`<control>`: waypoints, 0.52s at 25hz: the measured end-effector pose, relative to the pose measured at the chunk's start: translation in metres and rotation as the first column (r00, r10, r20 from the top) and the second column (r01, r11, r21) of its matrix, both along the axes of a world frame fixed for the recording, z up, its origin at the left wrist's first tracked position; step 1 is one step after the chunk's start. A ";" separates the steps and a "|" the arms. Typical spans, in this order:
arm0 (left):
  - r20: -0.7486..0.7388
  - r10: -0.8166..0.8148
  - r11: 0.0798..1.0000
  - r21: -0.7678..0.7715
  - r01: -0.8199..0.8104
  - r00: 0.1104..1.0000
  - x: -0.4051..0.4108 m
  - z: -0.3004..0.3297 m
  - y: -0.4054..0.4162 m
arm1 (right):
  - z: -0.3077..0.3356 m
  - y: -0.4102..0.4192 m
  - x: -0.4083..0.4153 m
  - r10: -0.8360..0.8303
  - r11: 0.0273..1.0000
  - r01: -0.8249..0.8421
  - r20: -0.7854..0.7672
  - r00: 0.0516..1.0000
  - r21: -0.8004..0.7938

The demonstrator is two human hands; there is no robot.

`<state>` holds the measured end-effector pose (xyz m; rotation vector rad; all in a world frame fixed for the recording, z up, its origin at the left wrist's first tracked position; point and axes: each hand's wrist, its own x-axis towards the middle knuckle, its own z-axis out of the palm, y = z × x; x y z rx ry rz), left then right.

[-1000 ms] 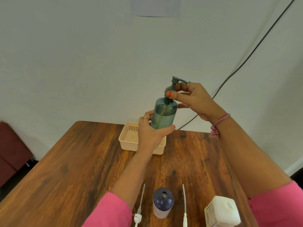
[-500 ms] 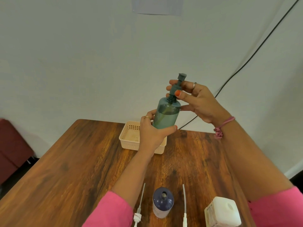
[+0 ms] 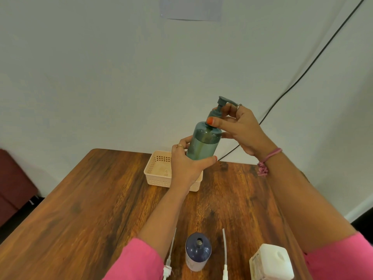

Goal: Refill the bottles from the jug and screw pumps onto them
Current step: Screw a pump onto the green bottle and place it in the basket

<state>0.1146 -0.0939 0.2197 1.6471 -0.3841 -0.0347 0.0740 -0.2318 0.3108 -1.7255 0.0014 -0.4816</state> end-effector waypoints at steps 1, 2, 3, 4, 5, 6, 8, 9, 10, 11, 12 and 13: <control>0.000 0.002 1.000 0.005 -0.002 1.000 0.000 -0.001 0.000 | -0.001 0.000 0.000 -0.013 1.000 0.013 -0.005 1.000 0.000; -0.004 0.002 1.000 0.007 -0.002 1.000 -0.001 -0.001 0.000 | -0.001 -0.001 0.000 -0.001 1.000 0.001 -0.016 1.000 0.002; -0.010 -0.002 1.000 0.006 0.002 1.000 -0.001 -0.001 -0.001 | -0.001 -0.003 -0.001 0.036 0.999 -0.035 -0.034 0.999 0.011; -0.017 -0.008 1.000 0.000 0.008 1.000 -0.001 -0.002 -0.001 | 0.000 -0.006 -0.002 0.085 0.996 -0.084 -0.058 0.995 0.018; -0.021 -0.012 1.000 -0.006 0.012 1.000 -0.002 -0.002 -0.001 | 0.001 -0.008 -0.004 0.136 0.991 -0.135 -0.077 0.988 0.012; -0.020 -0.013 1.000 -0.011 0.013 1.000 -0.002 -0.003 -0.001 | 0.002 -0.010 -0.006 0.178 0.984 -0.179 -0.088 0.980 -0.005; -0.017 -0.006 1.000 -0.022 0.006 1.000 -0.003 -0.004 -0.001 | 0.003 -0.010 -0.007 0.196 0.979 -0.200 -0.074 0.978 -0.044; -0.016 0.000 1.000 -0.024 -0.001 1.000 -0.003 -0.004 -0.002 | 0.002 -0.008 -0.007 0.168 0.984 -0.171 -0.055 0.984 -0.052; -0.014 0.007 1.000 -0.021 -0.007 1.000 -0.003 -0.005 -0.002 | 0.001 -0.006 -0.006 0.121 0.991 -0.122 -0.034 0.992 -0.049; -0.013 0.011 1.000 -0.015 -0.011 1.000 -0.002 -0.005 -0.003 | 0.000 -0.003 -0.005 0.067 0.997 -0.068 -0.020 0.998 -0.044; -0.012 0.015 1.000 -0.010 -0.015 1.000 -0.002 -0.006 -0.004 | -0.002 0.000 -0.003 0.019 0.999 -0.020 -0.014 1.000 -0.041; -0.013 0.018 1.000 -0.007 -0.018 1.000 -0.002 -0.007 -0.004 | -0.004 0.003 -0.001 -0.015 0.999 0.014 -0.018 1.000 -0.043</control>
